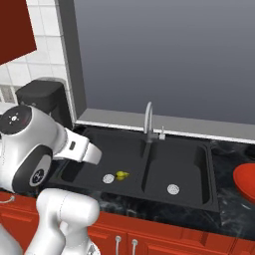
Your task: Pick the sweet potatos from the cabinet and place them in one bowl. Pick the pear from the sink and place it in the other bowl.
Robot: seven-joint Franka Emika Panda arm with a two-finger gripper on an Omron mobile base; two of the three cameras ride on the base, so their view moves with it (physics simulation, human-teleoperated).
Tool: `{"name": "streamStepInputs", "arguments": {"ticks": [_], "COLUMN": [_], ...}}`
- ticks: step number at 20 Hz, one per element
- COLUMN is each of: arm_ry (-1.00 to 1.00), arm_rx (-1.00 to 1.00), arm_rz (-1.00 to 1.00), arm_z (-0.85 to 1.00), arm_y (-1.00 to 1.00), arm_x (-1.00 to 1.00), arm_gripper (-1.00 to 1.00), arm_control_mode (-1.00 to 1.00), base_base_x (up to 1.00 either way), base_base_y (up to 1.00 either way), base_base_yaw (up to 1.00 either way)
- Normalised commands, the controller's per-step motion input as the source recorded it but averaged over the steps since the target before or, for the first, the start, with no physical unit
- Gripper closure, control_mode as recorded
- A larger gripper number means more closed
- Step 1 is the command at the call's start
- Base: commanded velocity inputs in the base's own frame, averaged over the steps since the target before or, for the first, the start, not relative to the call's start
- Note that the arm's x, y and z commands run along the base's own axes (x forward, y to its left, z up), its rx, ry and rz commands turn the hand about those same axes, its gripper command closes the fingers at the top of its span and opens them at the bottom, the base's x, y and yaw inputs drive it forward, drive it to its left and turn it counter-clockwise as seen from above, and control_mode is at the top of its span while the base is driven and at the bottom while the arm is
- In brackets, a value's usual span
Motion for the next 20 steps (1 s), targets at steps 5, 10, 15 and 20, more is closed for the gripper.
{"name": "streamStepInputs", "arguments": {"ticks": [5,10,15,20], "arm_ry": [0.08,0.36,0.40,-0.04], "arm_rx": [0.02,0.07,0.08,0.07], "arm_rz": [-0.14,-0.10,-0.05,-0.12], "arm_z": [-0.21,-0.35,-0.24,-0.57], "arm_y": [0.16,0.16,0.09,0.00], "arm_x": [0.40,0.42,0.41,0.25], "arm_gripper": [-1.00,-1.00,-1.00,-1.00], "arm_control_mode": [-1.00,-1.00,-1.00,-1.00], "base_base_x": [0.00,0.00,0.00,0.00], "base_base_y": [0.00,0.00,0.00,0.00], "base_base_yaw": [0.00,0.00,0.00,0.00]}}
